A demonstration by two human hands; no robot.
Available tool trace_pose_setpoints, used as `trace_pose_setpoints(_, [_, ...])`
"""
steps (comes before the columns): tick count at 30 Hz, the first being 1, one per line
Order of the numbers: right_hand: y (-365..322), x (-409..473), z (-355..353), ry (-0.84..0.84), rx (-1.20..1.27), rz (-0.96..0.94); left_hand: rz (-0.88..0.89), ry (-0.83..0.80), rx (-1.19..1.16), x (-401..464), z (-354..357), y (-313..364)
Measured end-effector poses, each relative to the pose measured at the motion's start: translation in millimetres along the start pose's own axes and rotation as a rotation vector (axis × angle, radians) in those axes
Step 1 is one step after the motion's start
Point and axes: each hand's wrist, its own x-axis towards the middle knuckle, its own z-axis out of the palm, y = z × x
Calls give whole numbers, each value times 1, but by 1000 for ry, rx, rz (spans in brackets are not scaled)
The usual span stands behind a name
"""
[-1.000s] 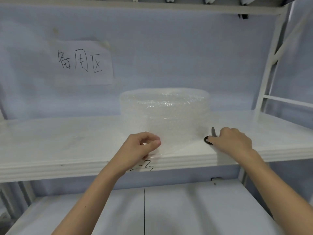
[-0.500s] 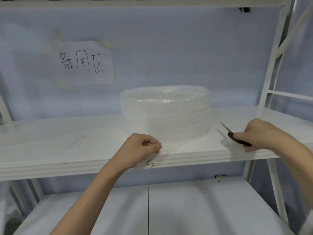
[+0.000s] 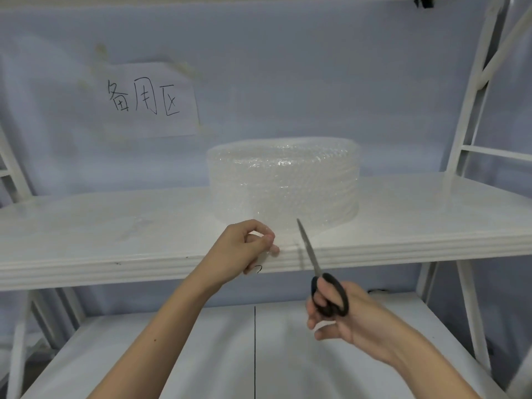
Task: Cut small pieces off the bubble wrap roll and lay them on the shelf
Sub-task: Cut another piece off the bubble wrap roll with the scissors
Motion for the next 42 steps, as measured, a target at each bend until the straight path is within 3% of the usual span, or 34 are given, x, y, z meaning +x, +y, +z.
trace_pose_setpoints(11, [43,11,9,-107,-19,158,17,68,8,-4,-2,-7])
trace_pose_setpoints(30, [19,55,12,-157,-158,-111,5,84,-58,-7,2,-4])
trace_pose_setpoints(42, [10,58,10,-185,-181,-157,-6,49,-60,-8,7,-1])
